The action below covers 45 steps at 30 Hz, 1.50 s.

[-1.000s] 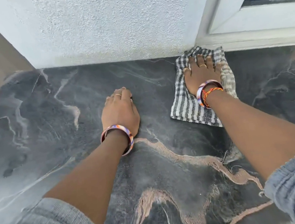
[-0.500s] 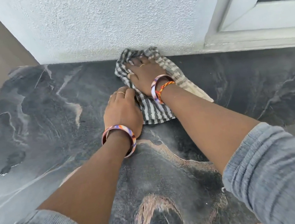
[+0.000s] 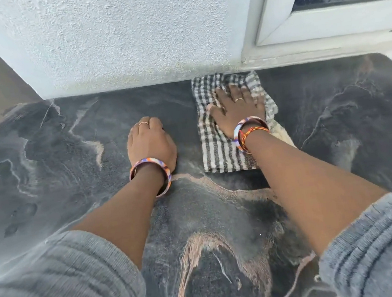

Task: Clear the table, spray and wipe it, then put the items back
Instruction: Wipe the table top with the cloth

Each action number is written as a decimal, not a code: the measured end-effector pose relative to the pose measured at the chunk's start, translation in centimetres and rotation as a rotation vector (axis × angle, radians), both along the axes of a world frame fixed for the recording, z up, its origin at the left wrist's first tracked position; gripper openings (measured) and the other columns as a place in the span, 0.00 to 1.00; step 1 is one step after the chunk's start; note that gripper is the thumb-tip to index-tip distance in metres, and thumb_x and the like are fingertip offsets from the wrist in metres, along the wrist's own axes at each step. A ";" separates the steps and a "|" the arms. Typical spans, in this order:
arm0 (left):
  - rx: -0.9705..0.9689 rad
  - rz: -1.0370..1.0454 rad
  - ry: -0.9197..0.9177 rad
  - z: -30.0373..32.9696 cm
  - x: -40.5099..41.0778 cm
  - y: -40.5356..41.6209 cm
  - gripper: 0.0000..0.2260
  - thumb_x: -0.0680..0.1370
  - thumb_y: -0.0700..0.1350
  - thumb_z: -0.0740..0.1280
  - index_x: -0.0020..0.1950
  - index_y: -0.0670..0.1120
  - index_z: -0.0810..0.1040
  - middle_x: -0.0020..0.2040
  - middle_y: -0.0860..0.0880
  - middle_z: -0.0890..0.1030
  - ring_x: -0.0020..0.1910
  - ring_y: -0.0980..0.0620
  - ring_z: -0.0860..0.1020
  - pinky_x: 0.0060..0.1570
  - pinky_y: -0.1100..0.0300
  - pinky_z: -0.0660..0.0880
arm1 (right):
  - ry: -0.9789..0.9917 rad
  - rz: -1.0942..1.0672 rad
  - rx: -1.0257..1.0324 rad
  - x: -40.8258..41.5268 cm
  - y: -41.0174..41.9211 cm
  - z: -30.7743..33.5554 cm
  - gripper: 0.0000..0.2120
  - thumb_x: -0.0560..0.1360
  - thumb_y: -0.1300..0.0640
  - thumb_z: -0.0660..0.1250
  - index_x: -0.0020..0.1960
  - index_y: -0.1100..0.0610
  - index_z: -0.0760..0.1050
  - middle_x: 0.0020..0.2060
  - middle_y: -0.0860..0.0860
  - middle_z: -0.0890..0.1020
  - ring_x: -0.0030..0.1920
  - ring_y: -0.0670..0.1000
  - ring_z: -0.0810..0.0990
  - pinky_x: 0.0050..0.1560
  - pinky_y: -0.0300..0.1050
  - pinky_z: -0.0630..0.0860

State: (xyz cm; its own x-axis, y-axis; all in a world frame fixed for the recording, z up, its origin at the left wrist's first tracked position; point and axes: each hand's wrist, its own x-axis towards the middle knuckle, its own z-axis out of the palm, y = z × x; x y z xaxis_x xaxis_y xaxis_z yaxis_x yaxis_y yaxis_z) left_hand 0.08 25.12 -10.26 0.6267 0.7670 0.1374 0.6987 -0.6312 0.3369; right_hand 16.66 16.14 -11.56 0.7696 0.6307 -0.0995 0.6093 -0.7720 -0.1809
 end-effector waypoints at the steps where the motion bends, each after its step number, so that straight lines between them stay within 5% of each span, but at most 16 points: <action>1: -0.024 -0.002 -0.013 0.1 0.0 0.0 0.12 0.76 0.39 0.57 0.57 0.39 0.72 0.63 0.40 0.73 0.62 0.40 0.69 0.64 0.51 0.64 | 0.004 -0.081 0.000 0.0 -1.2 0.0 0.28 0.77 0.38 0.45 0.75 0.44 0.46 0.77 0.50 0.47 0.76 0.55 0.45 0.72 0.62 0.39; 8: 0.003 -0.116 -0.001 0.9 -3.2 2.3 0.15 0.76 0.42 0.59 0.62 0.41 0.72 0.69 0.42 0.69 0.67 0.40 0.66 0.72 0.50 0.57 | 0.018 -0.330 -0.045 -3.3 0.1 0.4 0.29 0.77 0.39 0.43 0.76 0.47 0.44 0.77 0.53 0.44 0.75 0.60 0.41 0.70 0.67 0.37; 16: -0.033 0.166 0.035 1.4 -13.3 7.5 0.14 0.75 0.42 0.61 0.57 0.37 0.75 0.66 0.36 0.71 0.64 0.36 0.69 0.65 0.46 0.63 | -0.014 0.052 0.023 -15.3 8.3 0.2 0.27 0.78 0.44 0.45 0.76 0.49 0.47 0.77 0.52 0.48 0.75 0.60 0.43 0.71 0.64 0.38; 22: -0.053 0.130 0.030 1.3 -15.6 4.9 0.15 0.75 0.40 0.61 0.60 0.36 0.73 0.70 0.37 0.68 0.68 0.36 0.66 0.69 0.45 0.61 | 0.010 0.154 0.096 -20.6 4.9 -0.2 0.25 0.79 0.48 0.46 0.75 0.43 0.48 0.77 0.48 0.49 0.76 0.54 0.45 0.70 0.62 0.33; 37: -0.085 -0.393 -0.039 1.6 -12.0 -5.8 0.15 0.76 0.43 0.61 0.62 0.40 0.73 0.71 0.41 0.67 0.69 0.40 0.65 0.70 0.51 0.58 | 0.074 -0.998 -0.079 -16.6 -26.6 0.7 0.25 0.79 0.46 0.42 0.75 0.42 0.45 0.76 0.46 0.45 0.76 0.51 0.43 0.70 0.68 0.37; 45: -0.092 -0.340 -0.055 1.0 -15.1 -3.7 0.16 0.76 0.42 0.62 0.62 0.39 0.74 0.71 0.39 0.68 0.69 0.40 0.66 0.70 0.48 0.60 | 0.085 -0.875 -0.092 -21.1 -20.4 0.6 0.27 0.79 0.44 0.41 0.76 0.48 0.41 0.76 0.52 0.42 0.75 0.59 0.40 0.66 0.73 0.39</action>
State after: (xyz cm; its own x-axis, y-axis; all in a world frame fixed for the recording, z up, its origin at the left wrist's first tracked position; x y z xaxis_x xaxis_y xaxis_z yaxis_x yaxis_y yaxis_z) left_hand -14.99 21.37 -9.24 0.8419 0.5265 0.1182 0.4328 -0.7896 0.4349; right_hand -4.41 -4.28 -10.92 0.9603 -0.1945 -0.2000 -0.2198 -0.9690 -0.1127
